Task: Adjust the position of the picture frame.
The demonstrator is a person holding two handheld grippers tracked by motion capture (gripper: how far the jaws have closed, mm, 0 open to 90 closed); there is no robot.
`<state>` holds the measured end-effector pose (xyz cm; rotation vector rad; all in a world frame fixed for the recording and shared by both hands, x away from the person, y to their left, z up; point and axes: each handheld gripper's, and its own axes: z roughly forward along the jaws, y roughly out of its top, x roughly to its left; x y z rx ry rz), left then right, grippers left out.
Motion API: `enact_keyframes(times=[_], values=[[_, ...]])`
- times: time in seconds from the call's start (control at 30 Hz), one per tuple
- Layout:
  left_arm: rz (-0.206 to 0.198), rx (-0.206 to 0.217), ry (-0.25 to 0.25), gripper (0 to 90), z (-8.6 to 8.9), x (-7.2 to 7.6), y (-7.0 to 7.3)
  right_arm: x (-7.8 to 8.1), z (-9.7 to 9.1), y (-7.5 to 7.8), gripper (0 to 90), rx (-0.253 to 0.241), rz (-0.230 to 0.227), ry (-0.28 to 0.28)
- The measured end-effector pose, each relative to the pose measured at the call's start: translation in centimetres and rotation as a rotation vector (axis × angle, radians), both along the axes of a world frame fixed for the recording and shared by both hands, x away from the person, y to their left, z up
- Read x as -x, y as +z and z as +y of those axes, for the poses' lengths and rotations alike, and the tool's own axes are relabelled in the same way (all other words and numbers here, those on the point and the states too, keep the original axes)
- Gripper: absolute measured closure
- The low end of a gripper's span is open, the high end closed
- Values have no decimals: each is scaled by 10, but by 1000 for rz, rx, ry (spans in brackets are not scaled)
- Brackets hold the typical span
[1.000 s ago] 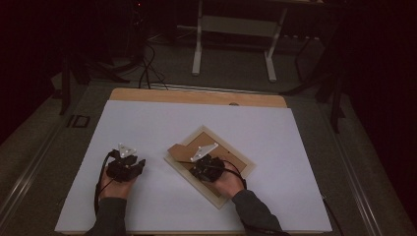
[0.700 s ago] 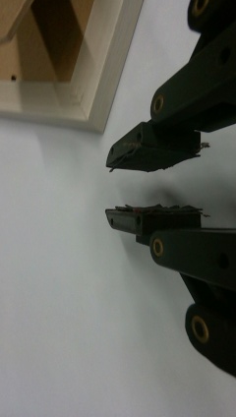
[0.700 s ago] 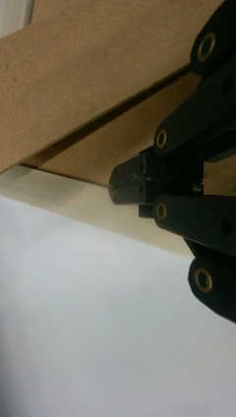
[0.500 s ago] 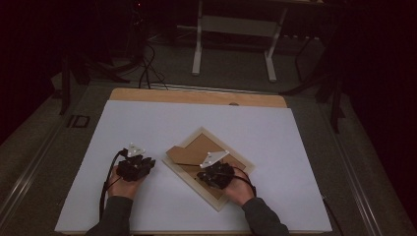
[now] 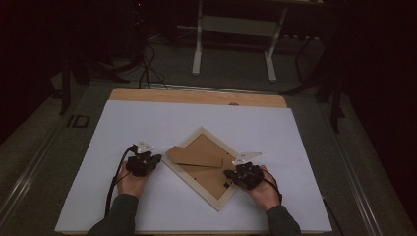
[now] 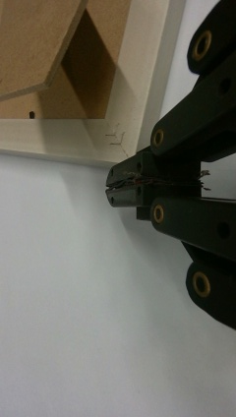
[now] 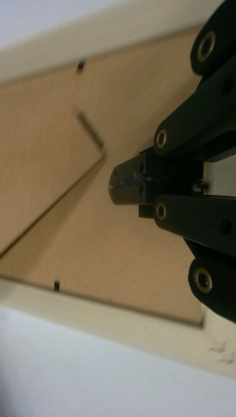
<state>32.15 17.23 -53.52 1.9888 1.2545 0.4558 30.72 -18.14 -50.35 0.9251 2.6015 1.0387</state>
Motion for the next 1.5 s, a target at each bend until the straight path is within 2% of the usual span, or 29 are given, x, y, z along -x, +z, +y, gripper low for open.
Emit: enact_keyframes(times=[0.13, 0.23, 0.57, 0.8, 0.97, 1.03, 1.17, 1.37, 1.5], values=[[3, -7, -1, 897, -2, -1, -1, 3, -18, 3, 900, -18, -3, -49], [5, 4, -2, 895, -3, -2, -2, 6, -30, 2, 900, -22, 5, -73], [1, -14, 3, 895, -6, -5, -2, 13, -52, -6, 900, -4, 32, -132], [-9, -39, 17, 896, -9, -3, -1, 14, -58, -12, 900, -10, 60, -171], [-1, -34, 17, 896, -9, -3, -2, 14, -59, -13, 900, -1, 66, -175], [2, -39, 20, 895, -10, -4, -3, 14, -59, -12, 900, -16, 80, -179], [3, -43, 22, 893, -10, -4, -4, 15, -59, -13, 900, -5, 94, -175], [4, -43, 19, 898, -10, -4, -4, 13, -62, -16, 900, -2, 142, -189], [6, -45, 13, 899, -11, -4, -3, 12, -61, -19, 900, 7, 145, -193]])
